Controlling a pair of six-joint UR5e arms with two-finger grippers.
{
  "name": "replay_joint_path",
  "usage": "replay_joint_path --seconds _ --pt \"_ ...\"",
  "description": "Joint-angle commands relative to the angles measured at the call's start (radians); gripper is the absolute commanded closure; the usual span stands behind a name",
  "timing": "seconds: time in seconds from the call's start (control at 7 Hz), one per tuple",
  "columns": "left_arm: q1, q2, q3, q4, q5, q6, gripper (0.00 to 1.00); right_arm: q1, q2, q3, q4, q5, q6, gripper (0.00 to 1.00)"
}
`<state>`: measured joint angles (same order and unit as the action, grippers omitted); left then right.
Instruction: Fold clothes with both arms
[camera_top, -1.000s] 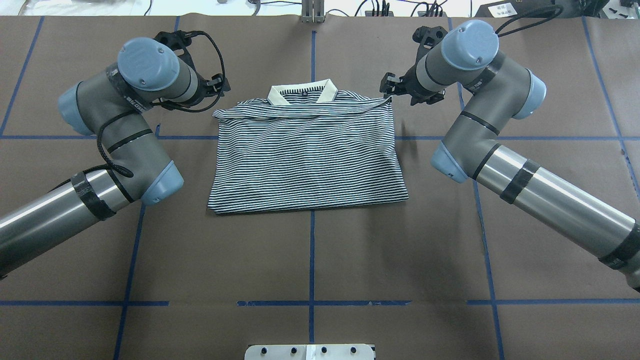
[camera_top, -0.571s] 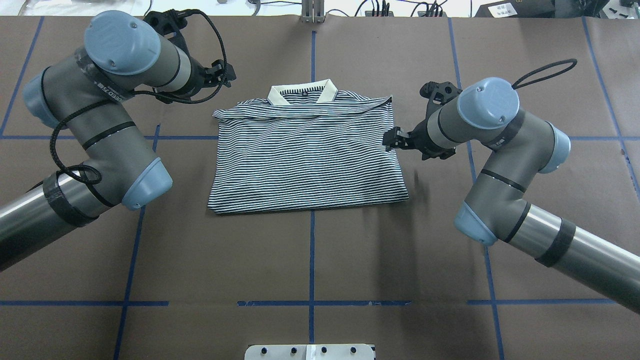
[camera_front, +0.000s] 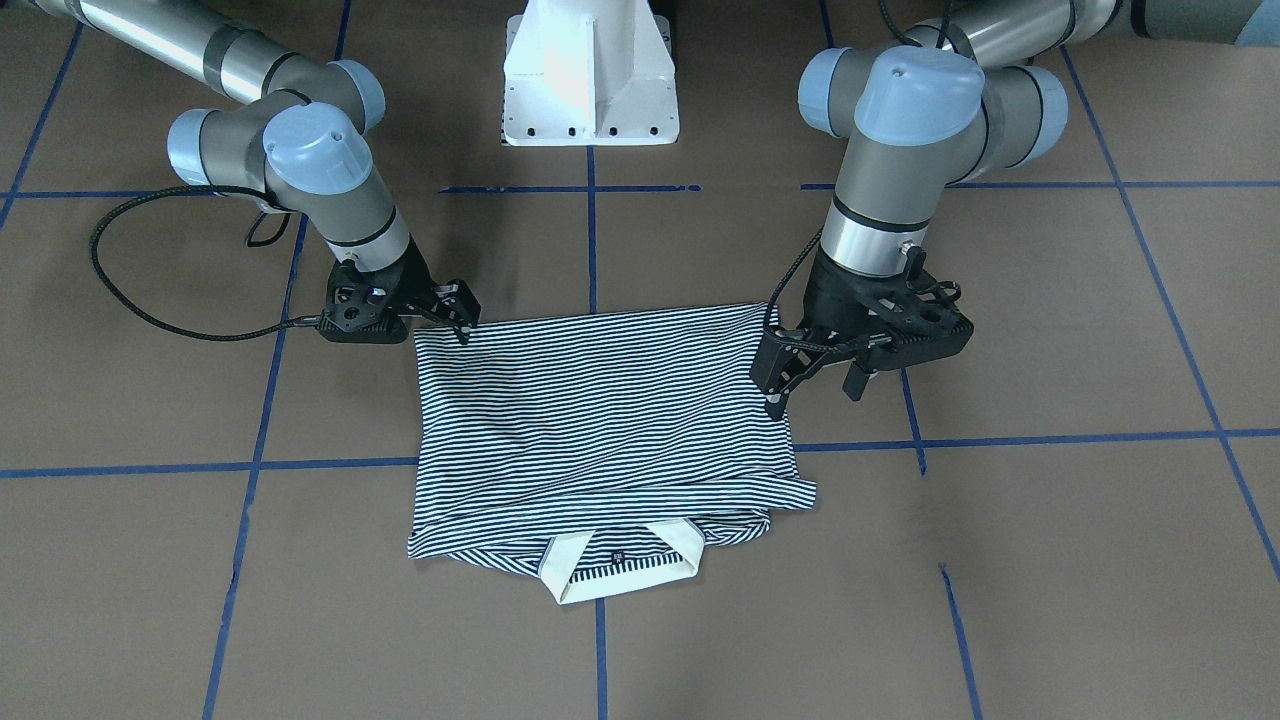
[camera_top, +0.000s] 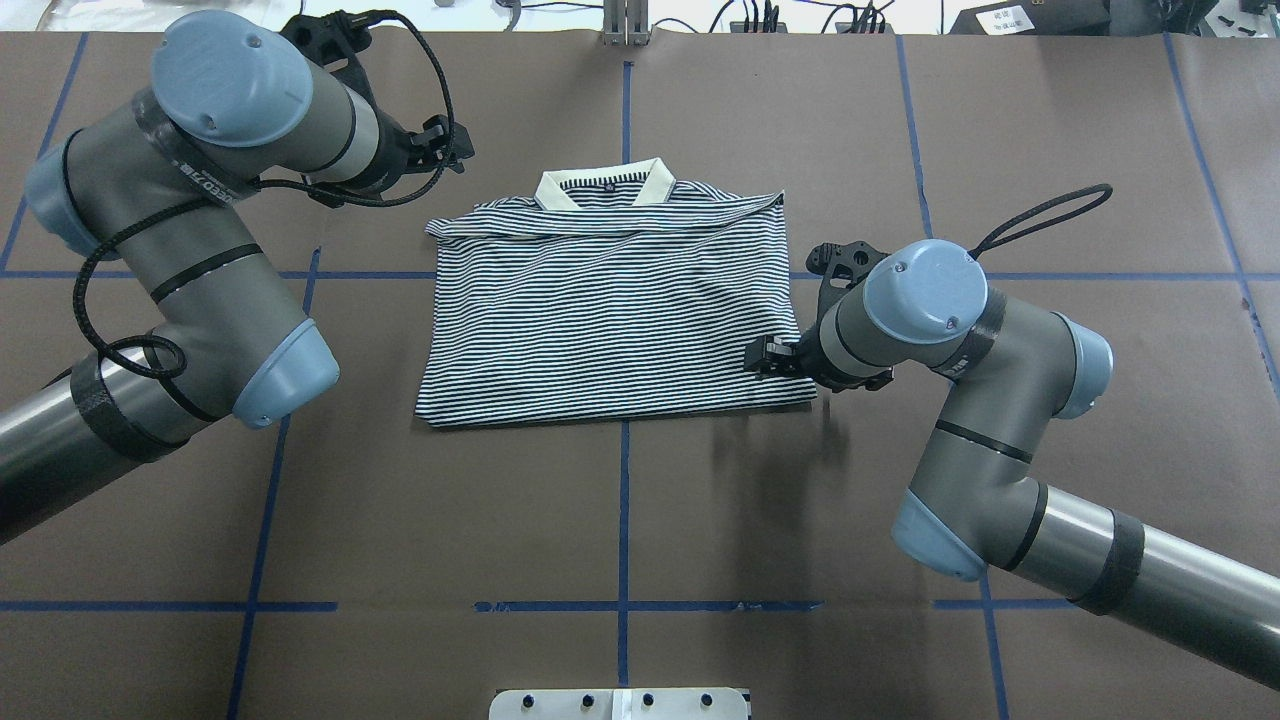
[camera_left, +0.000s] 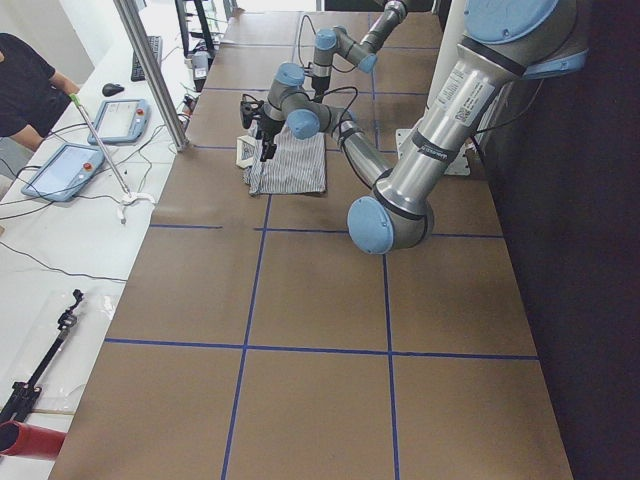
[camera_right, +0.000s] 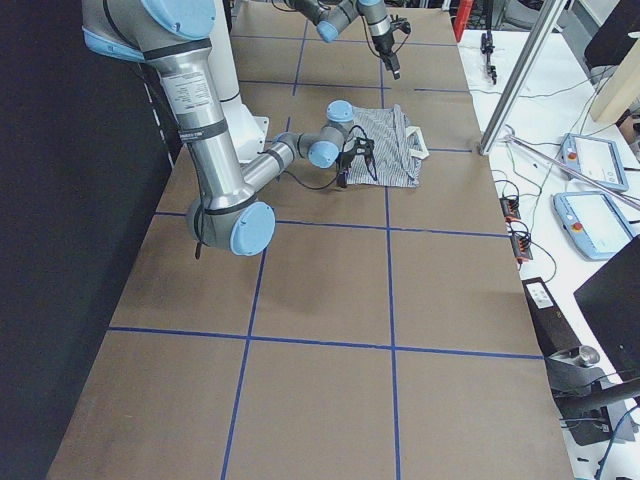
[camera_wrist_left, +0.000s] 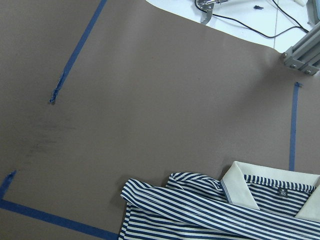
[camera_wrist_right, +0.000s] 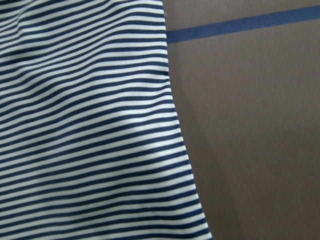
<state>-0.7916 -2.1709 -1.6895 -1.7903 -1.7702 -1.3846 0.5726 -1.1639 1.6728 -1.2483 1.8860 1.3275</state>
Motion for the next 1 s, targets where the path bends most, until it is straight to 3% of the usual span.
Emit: replay_joint_path --seconds 0.0,0.29,0.86 --pt "0.000 0.000 0.001 0.000 0.000 -0.001 0.00 -0.004 0.000 -0.007 -0.002 -0.004 -0.001 0.24" --pt "0.000 0.000 0.001 0.000 0.001 -0.002 0.00 0.003 -0.005 -0.001 -0.002 0.005 -0.005 1.00" --pt "0.002 0.000 -0.001 -0.001 0.001 -0.002 0.00 0.016 -0.016 0.037 -0.061 0.067 -0.010 1.00"
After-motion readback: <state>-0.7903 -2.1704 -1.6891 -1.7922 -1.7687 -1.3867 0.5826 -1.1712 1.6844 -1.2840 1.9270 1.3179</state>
